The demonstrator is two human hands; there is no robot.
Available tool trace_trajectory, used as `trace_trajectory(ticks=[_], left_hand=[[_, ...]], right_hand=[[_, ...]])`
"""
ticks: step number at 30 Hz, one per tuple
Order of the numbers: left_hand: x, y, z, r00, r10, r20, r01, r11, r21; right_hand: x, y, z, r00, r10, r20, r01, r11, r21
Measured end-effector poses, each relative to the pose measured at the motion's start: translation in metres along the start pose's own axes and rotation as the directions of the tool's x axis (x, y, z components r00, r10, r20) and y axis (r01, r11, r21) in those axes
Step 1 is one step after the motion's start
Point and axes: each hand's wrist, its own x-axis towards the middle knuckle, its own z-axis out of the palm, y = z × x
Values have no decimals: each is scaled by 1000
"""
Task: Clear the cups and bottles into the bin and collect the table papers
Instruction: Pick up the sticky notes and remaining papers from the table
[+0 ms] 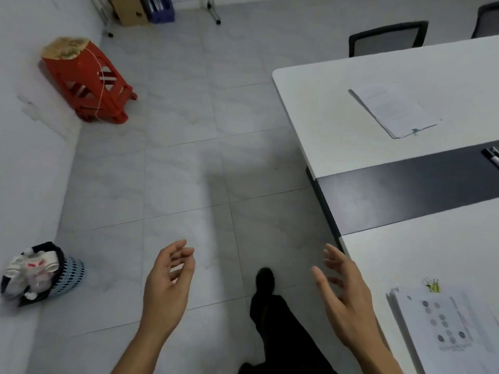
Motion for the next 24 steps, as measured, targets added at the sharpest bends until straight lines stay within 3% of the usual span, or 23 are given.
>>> trace_trajectory(ticks=[4,7,13,18,24], left_hand=[[112,31,24,999,40,23,-41,999,27],[188,69,25,999,39,-10,-39,999,13],[335,147,2,990,94,-107,-95,996,-3],[464,167,5,978,107,-182,-115,993,-35],[667,197,37,993,116,-3,-116,993,-21]], right_hand=[[107,-19,50,996,30,-79,-22,995,97],[202,-57,80,999,18,-35,-13,992,127],[372,-161,122,988,-144,56,139,986,89],[502,-210,167,979,-178,104,173,983,54],[657,-248,218,996,-92,-1,92,996,-24]])
